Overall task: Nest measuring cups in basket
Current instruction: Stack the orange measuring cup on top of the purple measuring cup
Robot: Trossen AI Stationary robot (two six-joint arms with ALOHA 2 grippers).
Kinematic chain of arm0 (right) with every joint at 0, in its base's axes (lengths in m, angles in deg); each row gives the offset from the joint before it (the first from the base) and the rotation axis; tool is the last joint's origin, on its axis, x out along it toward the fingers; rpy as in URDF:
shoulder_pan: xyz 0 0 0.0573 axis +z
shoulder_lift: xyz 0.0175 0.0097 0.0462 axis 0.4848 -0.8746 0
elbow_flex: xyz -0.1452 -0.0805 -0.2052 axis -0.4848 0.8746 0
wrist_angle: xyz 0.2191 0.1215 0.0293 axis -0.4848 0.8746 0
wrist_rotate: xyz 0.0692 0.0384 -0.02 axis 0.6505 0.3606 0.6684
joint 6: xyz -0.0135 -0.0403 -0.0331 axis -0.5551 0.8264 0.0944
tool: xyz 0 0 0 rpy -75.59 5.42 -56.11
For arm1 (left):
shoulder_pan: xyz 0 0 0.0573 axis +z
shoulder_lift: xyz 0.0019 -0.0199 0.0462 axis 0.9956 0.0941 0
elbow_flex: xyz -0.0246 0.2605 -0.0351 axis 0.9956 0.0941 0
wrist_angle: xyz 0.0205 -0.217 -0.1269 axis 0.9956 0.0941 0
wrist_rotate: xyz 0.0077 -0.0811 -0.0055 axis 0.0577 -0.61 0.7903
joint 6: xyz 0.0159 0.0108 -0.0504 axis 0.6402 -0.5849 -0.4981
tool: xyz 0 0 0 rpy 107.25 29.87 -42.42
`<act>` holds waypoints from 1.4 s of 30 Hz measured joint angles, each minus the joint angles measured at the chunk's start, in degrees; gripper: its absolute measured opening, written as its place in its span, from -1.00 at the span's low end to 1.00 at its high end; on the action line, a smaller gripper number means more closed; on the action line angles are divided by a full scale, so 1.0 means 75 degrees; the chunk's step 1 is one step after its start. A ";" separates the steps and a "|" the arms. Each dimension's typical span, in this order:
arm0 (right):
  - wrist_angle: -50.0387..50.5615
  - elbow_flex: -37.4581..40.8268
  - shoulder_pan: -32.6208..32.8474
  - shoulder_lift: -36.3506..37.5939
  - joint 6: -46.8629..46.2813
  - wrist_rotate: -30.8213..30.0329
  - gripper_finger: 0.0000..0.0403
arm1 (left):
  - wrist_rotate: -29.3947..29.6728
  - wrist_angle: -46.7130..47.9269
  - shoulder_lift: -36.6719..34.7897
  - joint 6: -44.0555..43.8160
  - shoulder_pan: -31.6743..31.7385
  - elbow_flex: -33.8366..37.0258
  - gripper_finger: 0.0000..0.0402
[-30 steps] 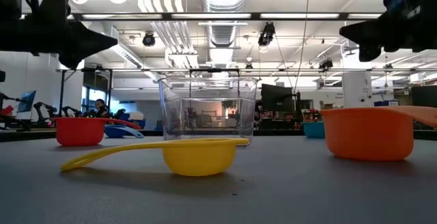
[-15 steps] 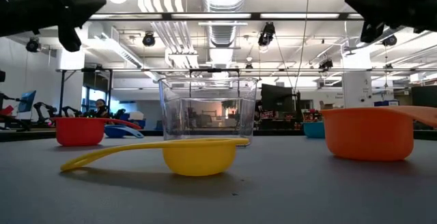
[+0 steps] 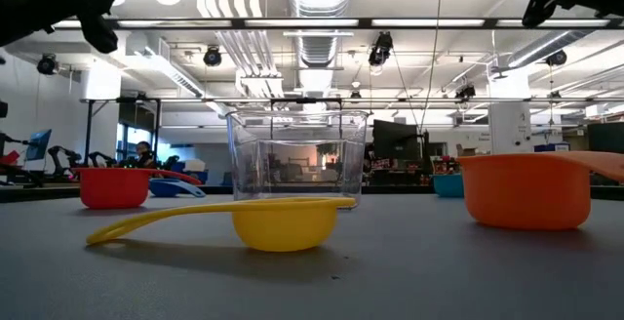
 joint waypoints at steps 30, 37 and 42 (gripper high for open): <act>-0.0163 -0.0856 0.0000 -0.1161 0.0366 0.0079 -0.96 | -0.0900 0.1055 0.7333 0.1714 -0.0146 -0.4932 -1.00; -0.0167 -0.0850 0.0000 -0.1167 0.0533 0.0080 -0.96 | -0.0900 0.1110 0.8030 0.1834 -0.0326 -0.5315 -1.00; -0.0168 -0.0847 0.0000 -0.1165 0.0527 0.0079 -0.96 | -0.0894 0.1066 0.8233 0.1805 -0.0363 -0.5292 -1.00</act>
